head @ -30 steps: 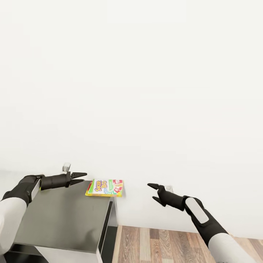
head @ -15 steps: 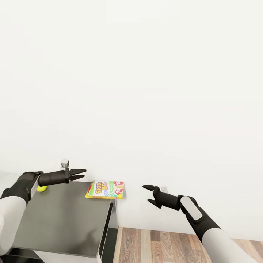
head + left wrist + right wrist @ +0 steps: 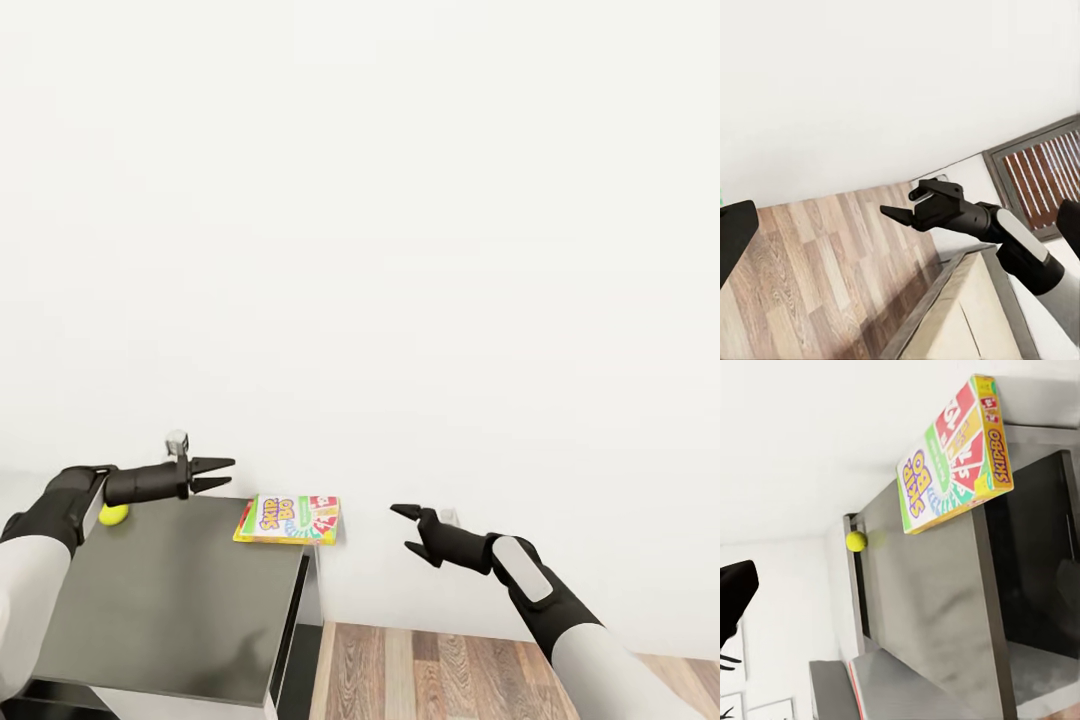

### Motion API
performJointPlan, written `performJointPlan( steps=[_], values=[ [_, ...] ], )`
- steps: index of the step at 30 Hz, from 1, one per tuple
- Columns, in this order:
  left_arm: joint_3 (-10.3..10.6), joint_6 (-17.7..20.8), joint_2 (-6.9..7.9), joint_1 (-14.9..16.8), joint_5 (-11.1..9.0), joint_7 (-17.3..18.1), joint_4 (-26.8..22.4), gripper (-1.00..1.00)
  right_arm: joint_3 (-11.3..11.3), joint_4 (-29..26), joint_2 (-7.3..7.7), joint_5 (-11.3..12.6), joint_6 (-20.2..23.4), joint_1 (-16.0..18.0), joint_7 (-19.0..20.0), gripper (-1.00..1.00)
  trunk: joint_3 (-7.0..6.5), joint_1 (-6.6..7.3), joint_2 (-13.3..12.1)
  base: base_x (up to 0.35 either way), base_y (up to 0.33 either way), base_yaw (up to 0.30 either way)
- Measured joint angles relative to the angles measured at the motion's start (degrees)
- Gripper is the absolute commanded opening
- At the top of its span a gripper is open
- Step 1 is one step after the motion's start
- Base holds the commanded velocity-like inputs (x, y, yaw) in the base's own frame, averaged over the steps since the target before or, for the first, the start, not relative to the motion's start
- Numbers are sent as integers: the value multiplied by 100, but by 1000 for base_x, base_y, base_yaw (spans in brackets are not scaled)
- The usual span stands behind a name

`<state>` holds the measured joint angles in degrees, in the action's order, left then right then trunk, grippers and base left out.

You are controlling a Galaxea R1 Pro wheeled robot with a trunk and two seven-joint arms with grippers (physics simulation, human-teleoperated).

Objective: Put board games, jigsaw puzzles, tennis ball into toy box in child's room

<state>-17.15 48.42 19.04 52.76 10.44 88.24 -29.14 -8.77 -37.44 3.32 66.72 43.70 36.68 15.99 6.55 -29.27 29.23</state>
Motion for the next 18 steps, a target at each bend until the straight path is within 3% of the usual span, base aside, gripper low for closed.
performJointPlan(
  steps=[14, 18],
  values=[
    [15, 241, 7, -116, 5, 132, -218, 100, 48, 4, 0, 55, -116, 0, 64, 100, 216, -264, 481, 0, 0, 0],
    [233, 397, -9, -121, -5, 131, -219, 100, 40, -1, 0, 69, -161, 0, 183, 100, 288, -352, 642, 0, 0, 0]
  ],
)
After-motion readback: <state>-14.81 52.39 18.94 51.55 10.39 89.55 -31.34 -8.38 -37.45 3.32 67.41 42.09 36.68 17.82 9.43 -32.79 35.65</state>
